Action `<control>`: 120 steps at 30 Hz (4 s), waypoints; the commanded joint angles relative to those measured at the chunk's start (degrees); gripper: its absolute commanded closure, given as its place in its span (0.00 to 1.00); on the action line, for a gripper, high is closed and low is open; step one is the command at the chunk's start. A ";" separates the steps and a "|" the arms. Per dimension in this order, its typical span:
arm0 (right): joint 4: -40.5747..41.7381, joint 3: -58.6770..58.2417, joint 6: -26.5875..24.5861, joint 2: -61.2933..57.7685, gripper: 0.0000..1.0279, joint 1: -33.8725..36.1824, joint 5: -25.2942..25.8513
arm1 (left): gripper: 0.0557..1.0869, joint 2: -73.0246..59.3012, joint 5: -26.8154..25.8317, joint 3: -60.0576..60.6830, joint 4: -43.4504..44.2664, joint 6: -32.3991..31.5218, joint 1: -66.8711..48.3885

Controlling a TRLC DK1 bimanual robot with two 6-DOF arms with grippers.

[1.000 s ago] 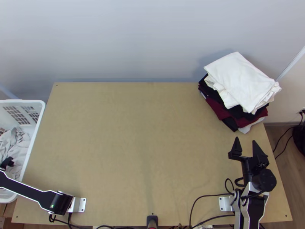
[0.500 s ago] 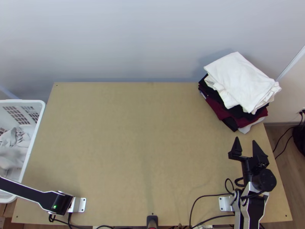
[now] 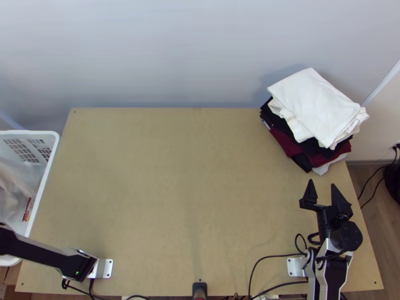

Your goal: Fold the t-shirt

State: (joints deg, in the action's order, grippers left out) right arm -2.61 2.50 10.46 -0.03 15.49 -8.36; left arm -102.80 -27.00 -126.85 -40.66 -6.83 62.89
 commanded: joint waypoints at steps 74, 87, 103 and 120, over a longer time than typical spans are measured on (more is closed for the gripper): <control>0.94 -0.57 0.70 0.21 0.04 -0.19 0.54 | 0.04 15.00 26.83 21.91 6.74 -15.41 -97.96; 0.94 -0.57 0.70 0.21 0.04 -0.19 0.54 | 0.04 21.51 18.04 26.04 -11.19 -10.22 -73.18; 1.12 -0.66 4.13 0.30 0.04 -15.66 0.54 | 0.04 29.06 15.40 35.62 -16.64 -8.37 -57.18; -7.93 1.19 4.22 0.12 0.04 -26.03 13.81 | 0.04 31.96 10.92 40.63 -16.20 -6.35 -49.09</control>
State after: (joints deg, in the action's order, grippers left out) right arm -6.04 2.87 13.74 -0.60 -10.13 3.70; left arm -72.23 -15.03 -87.33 -57.10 -14.28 13.17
